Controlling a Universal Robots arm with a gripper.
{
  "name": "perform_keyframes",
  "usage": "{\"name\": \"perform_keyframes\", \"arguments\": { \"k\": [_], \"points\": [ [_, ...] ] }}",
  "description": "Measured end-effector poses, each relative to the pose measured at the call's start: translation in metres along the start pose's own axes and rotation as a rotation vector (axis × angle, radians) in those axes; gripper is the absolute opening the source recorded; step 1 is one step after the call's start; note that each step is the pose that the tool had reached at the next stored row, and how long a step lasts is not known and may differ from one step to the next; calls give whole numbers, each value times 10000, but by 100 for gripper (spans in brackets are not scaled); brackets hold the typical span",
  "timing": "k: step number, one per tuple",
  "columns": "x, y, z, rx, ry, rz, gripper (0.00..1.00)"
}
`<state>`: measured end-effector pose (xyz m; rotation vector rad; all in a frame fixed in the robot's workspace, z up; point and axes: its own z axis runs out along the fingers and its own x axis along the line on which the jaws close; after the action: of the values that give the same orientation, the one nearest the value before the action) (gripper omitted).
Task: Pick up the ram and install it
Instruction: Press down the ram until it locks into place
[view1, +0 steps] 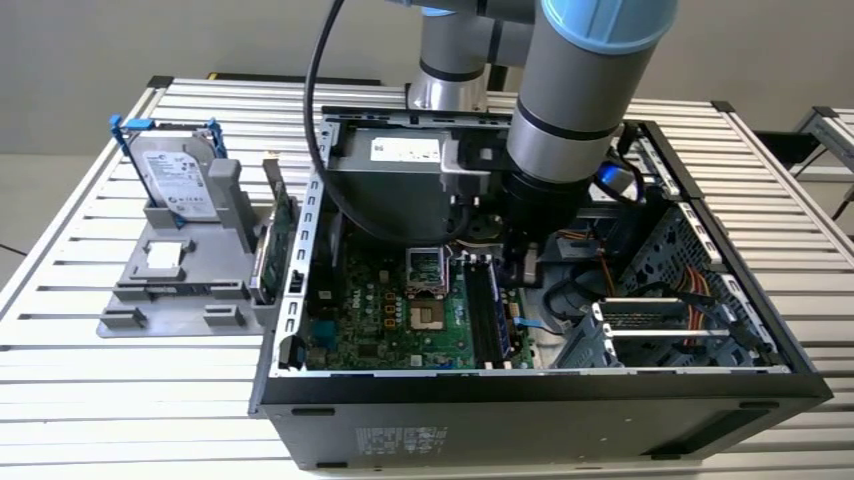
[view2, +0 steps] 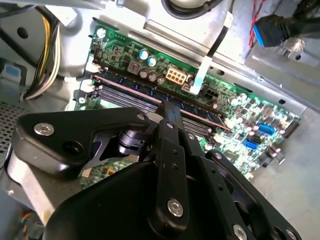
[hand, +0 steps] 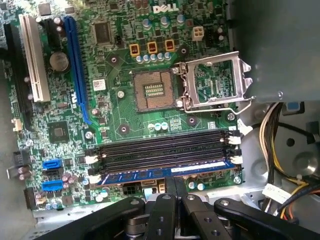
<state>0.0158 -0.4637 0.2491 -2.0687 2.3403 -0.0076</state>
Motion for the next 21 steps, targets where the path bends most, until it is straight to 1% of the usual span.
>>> {"name": "perform_keyframes", "arguments": {
  "k": [6, 10, 17, 21],
  "points": [
    [-1, 1, 1, -7, -9, -631, 0],
    [-1, 1, 2, -10, -14, -927, 0],
    [-1, 1, 4, -11, -15, -971, 0],
    [-1, 1, 28, -8, -12, -753, 0]
  ]
}}
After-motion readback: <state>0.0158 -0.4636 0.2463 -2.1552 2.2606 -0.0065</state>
